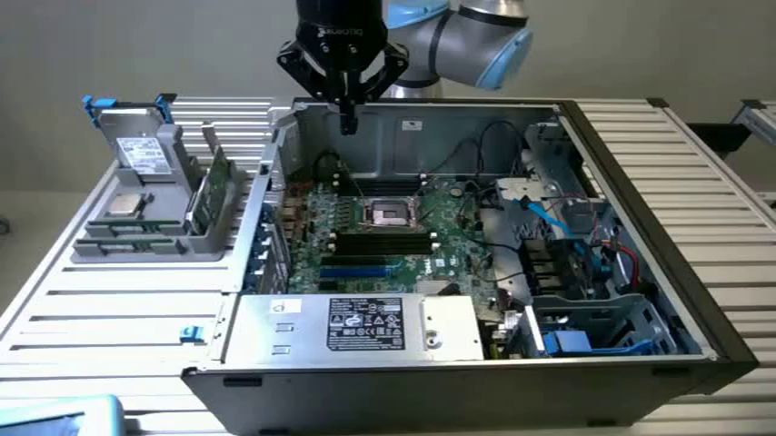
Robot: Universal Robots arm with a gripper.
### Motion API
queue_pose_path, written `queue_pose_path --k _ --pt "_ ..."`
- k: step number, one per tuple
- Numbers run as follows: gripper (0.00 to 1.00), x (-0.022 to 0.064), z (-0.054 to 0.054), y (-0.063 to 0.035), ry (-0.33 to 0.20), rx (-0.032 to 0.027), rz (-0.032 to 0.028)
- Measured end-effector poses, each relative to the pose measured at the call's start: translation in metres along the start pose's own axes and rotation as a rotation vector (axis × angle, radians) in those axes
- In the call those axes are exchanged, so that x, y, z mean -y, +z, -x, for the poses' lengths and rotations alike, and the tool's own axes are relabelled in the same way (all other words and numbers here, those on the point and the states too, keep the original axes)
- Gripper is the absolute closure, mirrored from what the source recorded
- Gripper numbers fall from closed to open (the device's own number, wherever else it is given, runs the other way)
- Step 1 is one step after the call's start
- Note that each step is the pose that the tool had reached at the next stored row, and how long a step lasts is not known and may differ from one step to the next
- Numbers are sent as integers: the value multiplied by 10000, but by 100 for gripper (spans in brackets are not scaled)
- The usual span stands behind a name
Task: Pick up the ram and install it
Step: 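Reach for the ram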
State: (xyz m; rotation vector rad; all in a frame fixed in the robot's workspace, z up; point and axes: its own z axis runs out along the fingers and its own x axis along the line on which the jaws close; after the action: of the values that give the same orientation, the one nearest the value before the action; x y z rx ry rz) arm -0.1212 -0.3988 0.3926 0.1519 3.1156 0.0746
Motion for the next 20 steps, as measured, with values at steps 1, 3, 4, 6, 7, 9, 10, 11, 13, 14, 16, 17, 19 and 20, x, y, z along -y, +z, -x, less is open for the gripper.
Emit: queue_pose_path --k 1,3,4,6,7,9,10,11,13,14,16,17,19,20 --pt "89 0 0 0 2 0 0" --pt "89 0 0 0 12 0 -1" --pt "89 0 0 0 15 1 -1" --pt "89 0 0 0 19 1 -1" --pt "89 0 0 0 21 1 0" --pt "89 0 0 0 25 1 0" --pt "89 0 0 0 27 1 -1" --pt "89 0 0 0 29 1 -1" --pt "89 0 -1 0 34 2 -1" --pt "89 0 -4 0 38 2 -1" --pt "89 5 -51 -3 35 0 -5" --pt "89 9 -91 -3 36 1 -2" --pt "89 17 -176 -5 36 2 -2" --pt "89 21 -219 -5 34 2 -1"
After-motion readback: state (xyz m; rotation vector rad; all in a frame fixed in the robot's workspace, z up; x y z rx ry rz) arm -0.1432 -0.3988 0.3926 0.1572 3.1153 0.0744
